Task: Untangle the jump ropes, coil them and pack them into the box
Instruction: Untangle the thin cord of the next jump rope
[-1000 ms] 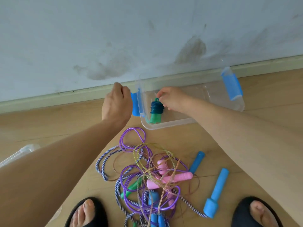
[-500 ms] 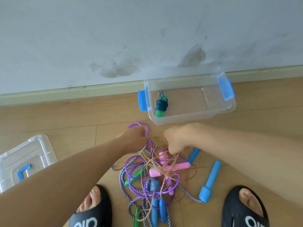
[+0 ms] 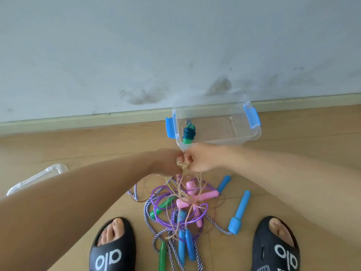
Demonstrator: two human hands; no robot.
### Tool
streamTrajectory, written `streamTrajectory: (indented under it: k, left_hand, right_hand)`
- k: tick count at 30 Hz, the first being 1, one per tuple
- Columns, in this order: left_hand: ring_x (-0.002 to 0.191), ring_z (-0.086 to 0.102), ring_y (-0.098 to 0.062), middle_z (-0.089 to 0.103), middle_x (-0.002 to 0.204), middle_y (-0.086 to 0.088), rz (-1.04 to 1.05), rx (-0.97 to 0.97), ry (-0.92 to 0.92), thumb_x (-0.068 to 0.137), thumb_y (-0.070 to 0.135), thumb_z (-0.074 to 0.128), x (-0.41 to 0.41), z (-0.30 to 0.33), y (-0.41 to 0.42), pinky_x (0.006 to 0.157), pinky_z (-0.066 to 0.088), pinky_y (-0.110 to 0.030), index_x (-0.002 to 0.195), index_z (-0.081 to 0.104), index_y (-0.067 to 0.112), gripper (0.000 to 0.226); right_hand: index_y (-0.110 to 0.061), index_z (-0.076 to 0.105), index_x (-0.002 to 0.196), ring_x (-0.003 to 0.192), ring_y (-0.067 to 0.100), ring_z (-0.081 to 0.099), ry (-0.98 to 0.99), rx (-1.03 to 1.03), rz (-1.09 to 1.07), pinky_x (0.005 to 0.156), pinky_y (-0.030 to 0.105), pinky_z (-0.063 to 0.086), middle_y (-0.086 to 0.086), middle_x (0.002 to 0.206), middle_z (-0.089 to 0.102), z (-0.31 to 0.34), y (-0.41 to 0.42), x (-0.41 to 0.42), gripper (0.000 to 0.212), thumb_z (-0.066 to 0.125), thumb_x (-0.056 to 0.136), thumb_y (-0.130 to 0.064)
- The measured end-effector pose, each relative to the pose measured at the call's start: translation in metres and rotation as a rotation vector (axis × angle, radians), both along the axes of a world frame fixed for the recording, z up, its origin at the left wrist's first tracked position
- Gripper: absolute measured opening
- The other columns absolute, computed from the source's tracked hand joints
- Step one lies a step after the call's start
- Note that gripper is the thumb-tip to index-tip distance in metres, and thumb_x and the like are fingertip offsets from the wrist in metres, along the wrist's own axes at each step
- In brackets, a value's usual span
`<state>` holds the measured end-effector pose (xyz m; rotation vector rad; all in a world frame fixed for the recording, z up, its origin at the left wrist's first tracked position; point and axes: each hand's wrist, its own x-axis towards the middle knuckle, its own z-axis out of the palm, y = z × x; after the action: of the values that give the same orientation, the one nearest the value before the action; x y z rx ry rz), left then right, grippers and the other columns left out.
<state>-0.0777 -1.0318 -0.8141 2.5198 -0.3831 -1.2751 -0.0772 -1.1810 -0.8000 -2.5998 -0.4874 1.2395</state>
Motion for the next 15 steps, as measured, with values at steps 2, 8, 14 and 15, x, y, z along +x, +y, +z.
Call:
streamTrajectory:
  k: [2,8,14,15]
  left_hand:
    - [0.108,0.059,-0.019,0.061,0.124,0.002,0.006,-0.044,-0.017,0.090,0.028,0.063,-0.005,0.039,-0.002,0.092,0.048,-0.032,0.133,0.051,0.028,0.045]
    - [0.112,0.059,-0.011,0.066,0.116,0.011,0.118,-0.249,-0.085,0.089,0.041,0.059,-0.038,0.143,0.017,0.101,0.046,-0.033,0.110,0.064,0.037,0.021]
    - [0.106,0.069,-0.013,0.074,0.108,0.006,0.444,-0.564,-0.063,0.100,0.035,0.052,-0.077,0.207,0.031,0.103,0.048,-0.036,0.116,0.065,0.021,0.025]
    - [0.109,0.068,-0.013,0.073,0.114,0.005,0.468,-0.617,-0.042,0.101,0.033,0.052,-0.083,0.214,0.032,0.102,0.048,-0.033,0.121,0.062,0.024,0.025]
  right_hand:
    - [-0.015,0.057,0.079,0.067,0.018,0.050,0.034,0.082,-0.079,0.056,0.026,0.038,0.003,0.078,0.058,0.040,0.004,0.000,0.011,0.054,0.090,-0.016]
    - [-0.007,0.058,0.089,0.056,0.022,0.059,0.088,0.546,-0.490,0.067,0.035,0.055,0.009,0.069,0.059,0.152,0.003,-0.031,0.003,0.056,0.089,-0.008]
    - [-0.015,0.053,0.083,0.048,0.013,0.036,0.031,0.982,-0.779,0.046,0.024,0.037,0.001,0.065,0.048,0.236,0.009,-0.074,0.014,0.059,0.096,-0.014]
    - [-0.014,0.053,0.082,0.050,0.014,0.037,0.047,1.090,-0.828,0.047,0.024,0.039,0.002,0.067,0.049,0.246,0.011,-0.080,0.016,0.059,0.096,-0.014]
